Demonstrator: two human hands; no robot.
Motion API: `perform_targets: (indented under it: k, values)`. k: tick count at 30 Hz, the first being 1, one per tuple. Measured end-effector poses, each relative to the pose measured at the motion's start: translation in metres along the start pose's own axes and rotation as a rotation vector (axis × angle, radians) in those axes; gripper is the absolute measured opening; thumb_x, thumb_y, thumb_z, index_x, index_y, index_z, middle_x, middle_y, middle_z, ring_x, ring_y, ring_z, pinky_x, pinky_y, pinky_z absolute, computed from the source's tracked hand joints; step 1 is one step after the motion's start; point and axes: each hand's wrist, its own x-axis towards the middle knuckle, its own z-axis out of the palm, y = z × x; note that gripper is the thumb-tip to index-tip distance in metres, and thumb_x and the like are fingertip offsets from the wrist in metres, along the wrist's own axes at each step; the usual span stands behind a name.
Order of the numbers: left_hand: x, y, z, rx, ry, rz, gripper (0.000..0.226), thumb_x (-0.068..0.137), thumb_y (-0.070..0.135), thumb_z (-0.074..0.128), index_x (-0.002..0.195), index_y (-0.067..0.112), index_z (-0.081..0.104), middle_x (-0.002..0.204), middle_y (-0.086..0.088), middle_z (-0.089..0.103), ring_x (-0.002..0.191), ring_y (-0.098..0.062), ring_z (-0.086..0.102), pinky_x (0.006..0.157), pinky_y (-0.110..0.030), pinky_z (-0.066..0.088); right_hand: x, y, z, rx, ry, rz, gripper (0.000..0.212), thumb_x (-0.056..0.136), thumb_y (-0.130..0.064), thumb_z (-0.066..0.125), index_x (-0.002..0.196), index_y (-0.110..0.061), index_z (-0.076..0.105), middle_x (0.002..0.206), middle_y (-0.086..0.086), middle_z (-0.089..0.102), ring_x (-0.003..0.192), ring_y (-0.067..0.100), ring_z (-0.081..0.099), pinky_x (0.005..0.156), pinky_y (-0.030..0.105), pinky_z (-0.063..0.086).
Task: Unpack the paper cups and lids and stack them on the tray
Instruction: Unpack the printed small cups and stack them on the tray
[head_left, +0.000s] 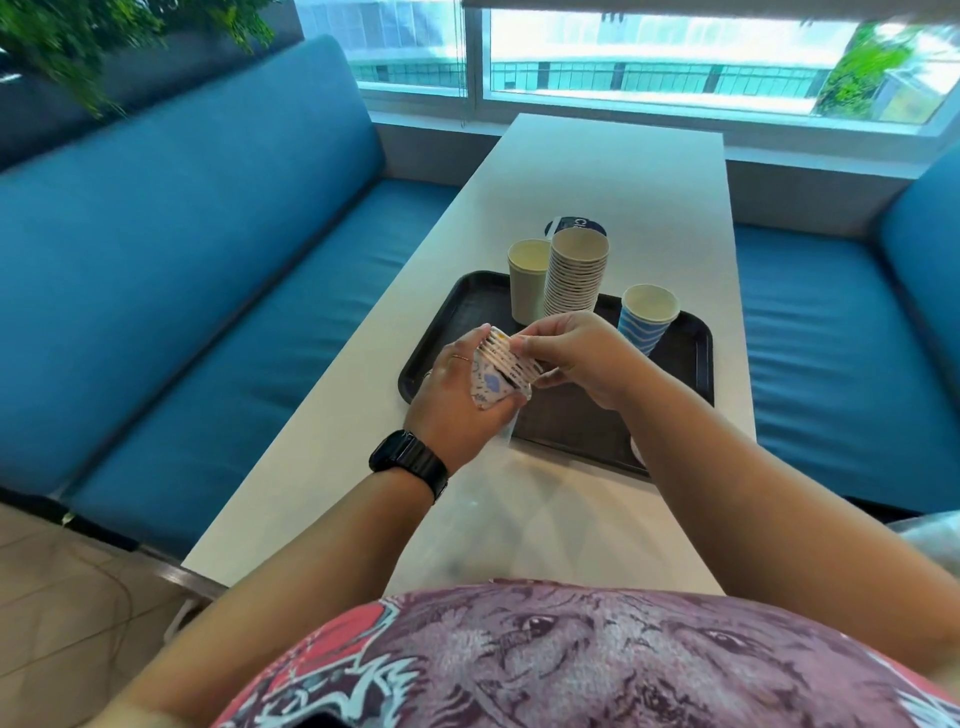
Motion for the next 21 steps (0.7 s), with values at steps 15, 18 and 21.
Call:
perform_targets:
  k: [15, 18, 21]
  values:
    - [-0.003, -0.011, -0.001, -0.103, -0.014, -0.091, 0.078, 0.083, 0.033, 0.077, 0.146, 0.033, 0.03, 0.143, -0.002, 0.043, 0.112, -0.006, 0.048, 0.069, 0.0, 0.039, 0.021, -0.037, -0.038, -0.36, 0.339, -0.228, 0.012, 0.09, -0.026, 0.066, 0.085, -0.019, 0.075, 0.057, -0.012, 0.06, 0.05, -0.002, 0.046, 0.055, 0.02, 0.035]
    - [-0.002, -0.012, -0.001, -0.104, -0.006, -0.11, 0.079, 0.083, 0.036, 0.077, 0.146, 0.034, 0.029, 0.144, -0.002, 0.042, 0.119, -0.013, 0.051, 0.075, -0.002, 0.038, 0.028, -0.062, -0.058, -0.471, 0.471, -0.309, 0.015, 0.09, -0.027, 0.064, 0.096, -0.02, 0.076, 0.061, -0.017, 0.064, 0.045, -0.005, 0.046, 0.053, 0.021, 0.035]
    - [0.0, -0.013, 0.001, -0.113, -0.006, -0.113, 0.079, 0.083, 0.035, 0.077, 0.146, 0.034, 0.029, 0.144, -0.002, 0.042, 0.122, -0.016, 0.052, 0.079, -0.007, 0.04, 0.033, -0.081, -0.074, -0.663, 0.562, -0.379, 0.025, 0.092, -0.026, 0.06, 0.11, -0.015, 0.074, 0.098, 0.005, 0.073, 0.075, 0.009, 0.061, 0.071, 0.026, 0.047]
